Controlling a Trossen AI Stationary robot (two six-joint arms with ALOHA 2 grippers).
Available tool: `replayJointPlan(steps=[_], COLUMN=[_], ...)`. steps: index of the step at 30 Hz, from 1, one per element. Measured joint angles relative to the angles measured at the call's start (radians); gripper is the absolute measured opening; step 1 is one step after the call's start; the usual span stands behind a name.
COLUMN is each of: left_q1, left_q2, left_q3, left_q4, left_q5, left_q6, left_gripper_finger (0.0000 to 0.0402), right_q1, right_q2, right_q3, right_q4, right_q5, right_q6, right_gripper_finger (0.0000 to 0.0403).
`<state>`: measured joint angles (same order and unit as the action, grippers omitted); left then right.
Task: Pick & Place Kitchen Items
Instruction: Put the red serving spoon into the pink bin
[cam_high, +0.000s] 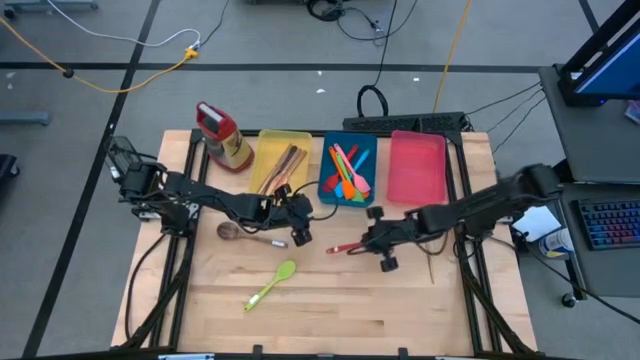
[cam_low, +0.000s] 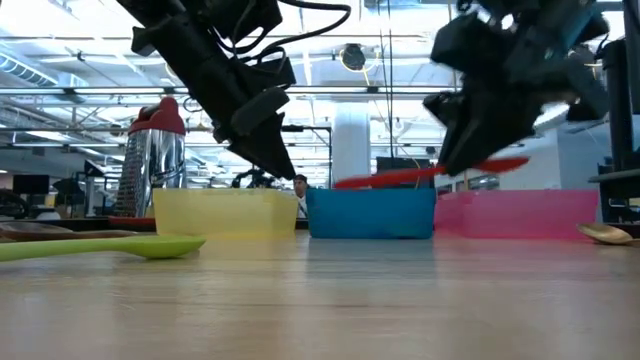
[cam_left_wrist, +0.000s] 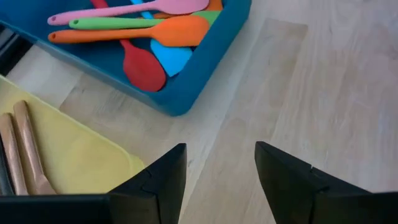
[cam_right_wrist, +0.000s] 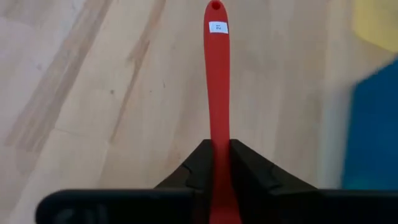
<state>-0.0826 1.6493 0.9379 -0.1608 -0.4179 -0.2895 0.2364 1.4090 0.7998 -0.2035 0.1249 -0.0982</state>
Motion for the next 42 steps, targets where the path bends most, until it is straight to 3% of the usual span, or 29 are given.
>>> replayJointPlan(steps=[4, 9, 13, 19, 31, 38, 42], left_q1=[-0.001, -0.001, -0.001, -0.001, -0.001, -0.001, -0.001], left_q2=[0.000, 0.000, 0.000, 0.000, 0.000, 0.000, 0.000], left_q3=[0.000, 0.000, 0.000, 0.000, 0.000, 0.000, 0.000], left_q4=[0.000, 0.001, 0.006, 0.005, 0.007, 0.010, 0.010], left_q5=[0.000, 0.000, 0.000, 0.001, 0.000, -0.001, -0.001], left_q6=[-0.036, -0.058, -0.094, -0.138, -0.135, -0.104, -0.104], left_gripper_finger=[0.0196, 0.0196, 0.0196, 0.0196, 0.0196, 0.0196, 0.0196], right_q1=[0.000, -0.014, -0.073, -0.212, -0.524, -0.689, -0.763], right_q2=[-0.115, -0.234, -0.299, -0.350, -0.368, -0.367, -0.357], right_q3=[0.000, -0.004, -0.045, -0.159, -0.424, -0.451, -0.453], right_q4=[-0.121, -0.255, -0.271, -0.239, 0.163, 0.185, 0.171], right_q5=[0.086, 0.364, 0.546, 0.728, 0.705, 0.472, 0.398], right_q6=[0.026, 0.046, 0.128, 0.290, 0.431, 0.510, 0.510], right_gripper_finger=[0.0040, 0.0027, 0.0029, 0.0038, 0.0034, 0.0034, 0.0035])
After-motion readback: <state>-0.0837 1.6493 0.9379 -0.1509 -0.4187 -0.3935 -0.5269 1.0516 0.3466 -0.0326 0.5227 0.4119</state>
